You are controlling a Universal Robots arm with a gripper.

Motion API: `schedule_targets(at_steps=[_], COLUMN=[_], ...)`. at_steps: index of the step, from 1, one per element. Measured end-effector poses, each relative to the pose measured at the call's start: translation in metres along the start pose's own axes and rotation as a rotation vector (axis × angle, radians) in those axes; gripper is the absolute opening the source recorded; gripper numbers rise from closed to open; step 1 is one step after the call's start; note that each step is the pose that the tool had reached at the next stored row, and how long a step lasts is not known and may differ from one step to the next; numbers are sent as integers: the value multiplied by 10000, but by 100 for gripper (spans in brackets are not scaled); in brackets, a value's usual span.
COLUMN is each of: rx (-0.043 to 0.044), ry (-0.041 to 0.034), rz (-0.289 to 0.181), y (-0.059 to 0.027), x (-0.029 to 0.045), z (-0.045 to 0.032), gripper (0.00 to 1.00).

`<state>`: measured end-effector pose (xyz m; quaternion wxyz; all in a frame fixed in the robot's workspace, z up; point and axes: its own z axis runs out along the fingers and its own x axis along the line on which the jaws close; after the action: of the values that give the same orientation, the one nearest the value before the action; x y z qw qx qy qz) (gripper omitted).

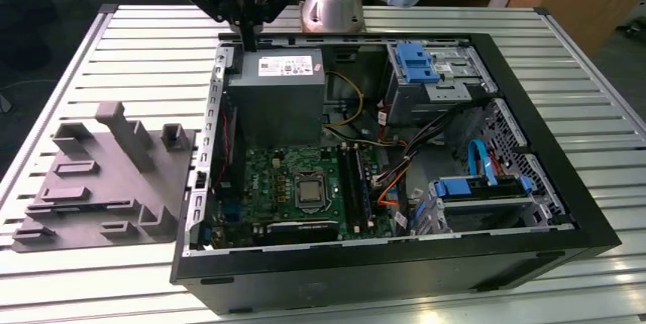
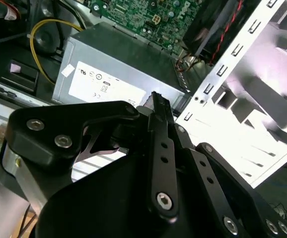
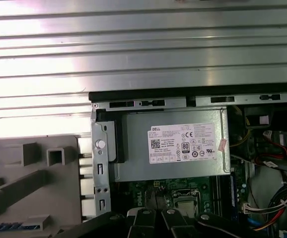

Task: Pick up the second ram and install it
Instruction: 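Reach for the second ram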

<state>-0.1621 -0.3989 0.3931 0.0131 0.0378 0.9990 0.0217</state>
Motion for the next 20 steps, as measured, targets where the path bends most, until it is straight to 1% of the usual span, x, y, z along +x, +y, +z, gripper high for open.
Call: schedule_targets(at_steps=[6,15,17,20], rx=[0,0,-1,0], ry=[0,0,-1,0], rz=[1,1,1,1], y=[-7,-19,-21,-22], x=[87,254,279,296], z=[-2,-7,-7,-8], gripper=[10,10,10,10])
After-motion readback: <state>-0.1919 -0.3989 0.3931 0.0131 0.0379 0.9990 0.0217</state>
